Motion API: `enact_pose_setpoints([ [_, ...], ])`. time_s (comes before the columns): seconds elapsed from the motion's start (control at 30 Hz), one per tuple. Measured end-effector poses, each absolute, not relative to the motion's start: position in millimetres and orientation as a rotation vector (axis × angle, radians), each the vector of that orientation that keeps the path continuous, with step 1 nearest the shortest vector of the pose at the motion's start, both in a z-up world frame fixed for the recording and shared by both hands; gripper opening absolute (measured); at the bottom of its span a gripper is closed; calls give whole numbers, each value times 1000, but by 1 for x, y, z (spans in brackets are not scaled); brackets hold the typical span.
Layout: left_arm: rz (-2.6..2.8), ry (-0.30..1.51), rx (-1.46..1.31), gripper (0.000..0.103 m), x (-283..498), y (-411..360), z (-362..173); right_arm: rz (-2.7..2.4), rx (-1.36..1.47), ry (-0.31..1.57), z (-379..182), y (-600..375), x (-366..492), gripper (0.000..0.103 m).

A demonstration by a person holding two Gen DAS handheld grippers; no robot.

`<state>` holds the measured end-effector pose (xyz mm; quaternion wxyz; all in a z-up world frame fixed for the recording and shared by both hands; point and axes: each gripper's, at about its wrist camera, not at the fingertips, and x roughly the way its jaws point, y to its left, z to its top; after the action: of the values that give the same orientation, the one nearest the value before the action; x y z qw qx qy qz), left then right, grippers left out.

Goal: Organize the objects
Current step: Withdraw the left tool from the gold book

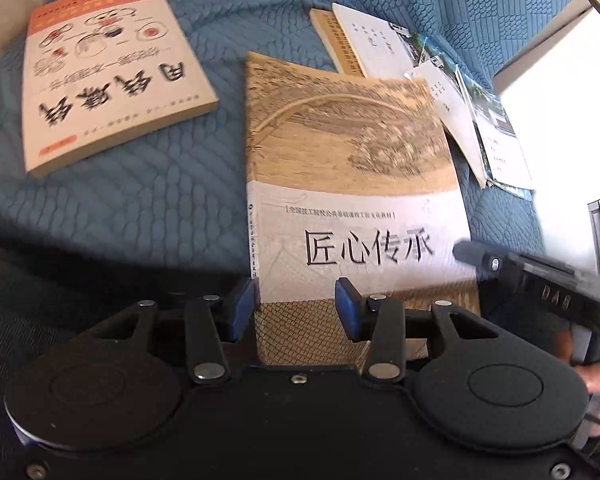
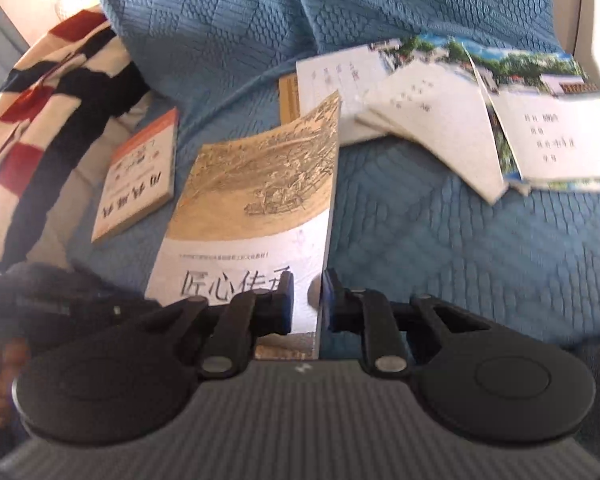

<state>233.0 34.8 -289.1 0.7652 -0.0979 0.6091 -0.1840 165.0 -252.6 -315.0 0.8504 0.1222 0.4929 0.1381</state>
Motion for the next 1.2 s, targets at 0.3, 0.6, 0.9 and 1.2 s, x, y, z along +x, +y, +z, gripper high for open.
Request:
enact_pose_setpoints([
  [0.3, -397, 1327, -214, 39, 217, 46, -287, 284, 301, 1074, -319, -253, 137, 15],
  [0.6, -385, 1314, -208, 39, 214, 43, -284, 268, 352, 1074, -321, -260, 136, 15],
  [0.9, -351, 1351, -240, 39, 223, 39, -303, 208, 389, 1071, -335, -271, 153, 15],
  [1.2, -354, 1367, -323, 44, 227, 46, -309, 184, 424, 1094, -338, -275, 151, 16],
])
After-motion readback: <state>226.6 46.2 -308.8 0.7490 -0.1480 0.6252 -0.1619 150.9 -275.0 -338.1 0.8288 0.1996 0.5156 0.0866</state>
